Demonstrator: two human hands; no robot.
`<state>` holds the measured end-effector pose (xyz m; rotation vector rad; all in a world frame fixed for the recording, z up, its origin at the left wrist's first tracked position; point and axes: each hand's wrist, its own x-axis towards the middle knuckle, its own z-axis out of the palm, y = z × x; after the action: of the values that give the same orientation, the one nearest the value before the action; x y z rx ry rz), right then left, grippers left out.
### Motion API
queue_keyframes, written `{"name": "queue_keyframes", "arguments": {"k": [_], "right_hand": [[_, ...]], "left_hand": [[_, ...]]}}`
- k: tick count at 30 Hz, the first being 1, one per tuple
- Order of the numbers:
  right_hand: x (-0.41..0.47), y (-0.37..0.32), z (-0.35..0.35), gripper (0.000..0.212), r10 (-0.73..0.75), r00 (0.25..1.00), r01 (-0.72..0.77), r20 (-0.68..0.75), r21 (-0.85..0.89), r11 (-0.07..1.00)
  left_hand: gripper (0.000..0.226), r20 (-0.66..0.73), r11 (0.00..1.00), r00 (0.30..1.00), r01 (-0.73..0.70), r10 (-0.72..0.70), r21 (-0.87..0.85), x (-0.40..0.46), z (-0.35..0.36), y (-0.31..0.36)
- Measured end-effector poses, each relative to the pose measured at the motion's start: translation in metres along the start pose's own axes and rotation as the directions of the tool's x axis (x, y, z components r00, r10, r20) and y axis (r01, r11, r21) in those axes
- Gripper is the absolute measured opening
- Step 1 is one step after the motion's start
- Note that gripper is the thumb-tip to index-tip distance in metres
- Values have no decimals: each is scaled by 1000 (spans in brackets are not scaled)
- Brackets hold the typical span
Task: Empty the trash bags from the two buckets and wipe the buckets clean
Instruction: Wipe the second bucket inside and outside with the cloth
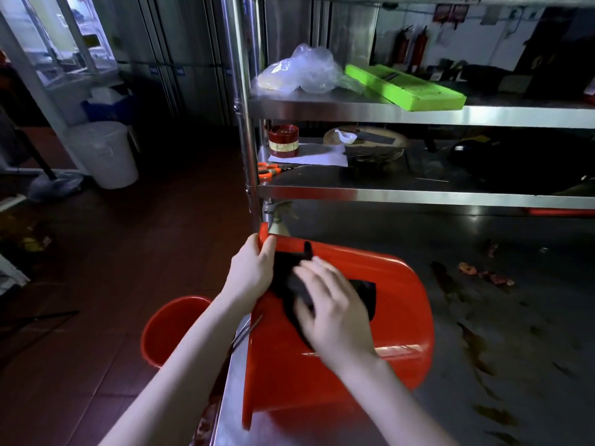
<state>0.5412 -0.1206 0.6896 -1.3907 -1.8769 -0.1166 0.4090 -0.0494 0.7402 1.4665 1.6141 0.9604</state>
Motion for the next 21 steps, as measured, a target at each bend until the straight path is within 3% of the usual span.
{"name": "queue_keyframes", "arguments": {"k": [2,3,5,6,7,9,12,14,16,17,19,21], "right_hand": [[2,33,-12,32,207,975,-212,-78,-67,975],[6,54,-21,30,360,926,-372,-115,-110,922],[15,95,-42,28,686,714,-700,-142,-166,695],[19,108,-48,29,786,601,-796,-143,-196,573],[22,111,-49,29,812,566,-816,-140,-233,529],[29,93,-37,26,711,686,-724,-157,-248,644],[34,20,0,29,364,930,-366,-43,-62,928],[31,-19,14,34,106,993,-108,43,41,993],[29,-20,11,36,3,997,-9,78,69,998],[25,-7,6,35,32,998,-35,61,45,998],[18,32,-12,32,250,968,-250,-7,-89,964],[24,75,-37,29,572,819,-563,-38,-241,791]], "left_hand": [[29,4,997,998,-64,64,-51,-12,-5,-11],[29,19,993,996,-90,92,-82,-22,-9,-16],[32,15,982,985,-170,172,-87,-43,-14,-28],[36,0,976,979,-206,206,-65,-52,-13,-36],[39,-20,973,975,-222,221,-64,-59,-13,-40],[39,-29,972,976,-216,214,-93,-58,-12,-47],[35,-67,965,972,-232,225,-124,-50,-12,-48],[38,-76,957,966,-254,246,-137,-45,-12,-50],[41,-84,955,960,-275,267,-107,-49,-12,-54],[39,-91,958,959,-275,268,-85,-53,-11,-55],[41,-117,962,958,-270,263,-50,-68,-7,-61],[43,-128,956,949,-293,290,-10,-83,-4,-70]]}}
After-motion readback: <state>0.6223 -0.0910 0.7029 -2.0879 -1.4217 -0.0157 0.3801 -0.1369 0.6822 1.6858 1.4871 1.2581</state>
